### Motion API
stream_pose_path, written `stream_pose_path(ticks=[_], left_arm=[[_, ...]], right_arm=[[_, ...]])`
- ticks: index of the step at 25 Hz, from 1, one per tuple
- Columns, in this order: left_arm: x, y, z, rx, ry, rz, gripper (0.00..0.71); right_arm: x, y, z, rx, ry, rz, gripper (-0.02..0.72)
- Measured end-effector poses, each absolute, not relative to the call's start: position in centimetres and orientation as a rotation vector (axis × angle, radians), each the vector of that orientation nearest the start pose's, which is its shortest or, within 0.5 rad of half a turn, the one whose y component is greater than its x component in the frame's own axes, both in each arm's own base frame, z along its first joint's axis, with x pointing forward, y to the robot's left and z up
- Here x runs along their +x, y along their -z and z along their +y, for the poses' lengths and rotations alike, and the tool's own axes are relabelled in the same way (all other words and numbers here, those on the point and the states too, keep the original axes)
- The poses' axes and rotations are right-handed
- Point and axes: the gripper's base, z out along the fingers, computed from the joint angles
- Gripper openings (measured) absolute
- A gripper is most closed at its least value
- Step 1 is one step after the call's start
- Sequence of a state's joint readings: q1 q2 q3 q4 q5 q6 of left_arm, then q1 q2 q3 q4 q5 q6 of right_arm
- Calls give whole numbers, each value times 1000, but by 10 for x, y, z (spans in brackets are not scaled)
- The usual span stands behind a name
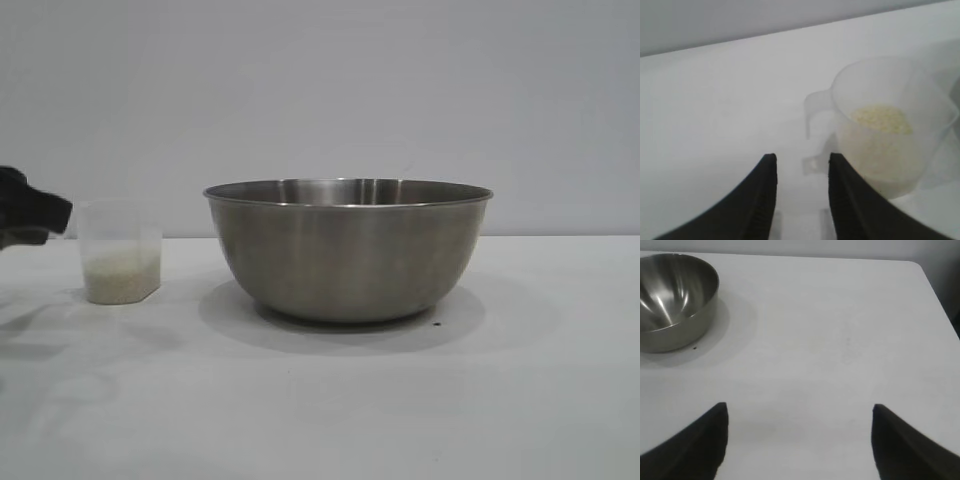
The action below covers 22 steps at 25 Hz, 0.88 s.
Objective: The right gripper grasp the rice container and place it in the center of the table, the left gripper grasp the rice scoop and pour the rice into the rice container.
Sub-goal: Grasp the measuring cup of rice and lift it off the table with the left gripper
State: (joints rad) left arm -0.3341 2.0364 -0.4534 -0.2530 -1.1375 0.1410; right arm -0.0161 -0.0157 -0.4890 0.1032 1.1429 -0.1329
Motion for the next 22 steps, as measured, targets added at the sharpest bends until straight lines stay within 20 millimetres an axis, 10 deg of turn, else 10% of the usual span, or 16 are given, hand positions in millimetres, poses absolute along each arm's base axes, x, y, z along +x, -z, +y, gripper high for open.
stream_pose_path(ticks=[22], left_arm=[[301, -81, -59, 270, -28, 1855, 253]], right_arm=[[-10, -268, 9, -134, -36, 2113, 505]])
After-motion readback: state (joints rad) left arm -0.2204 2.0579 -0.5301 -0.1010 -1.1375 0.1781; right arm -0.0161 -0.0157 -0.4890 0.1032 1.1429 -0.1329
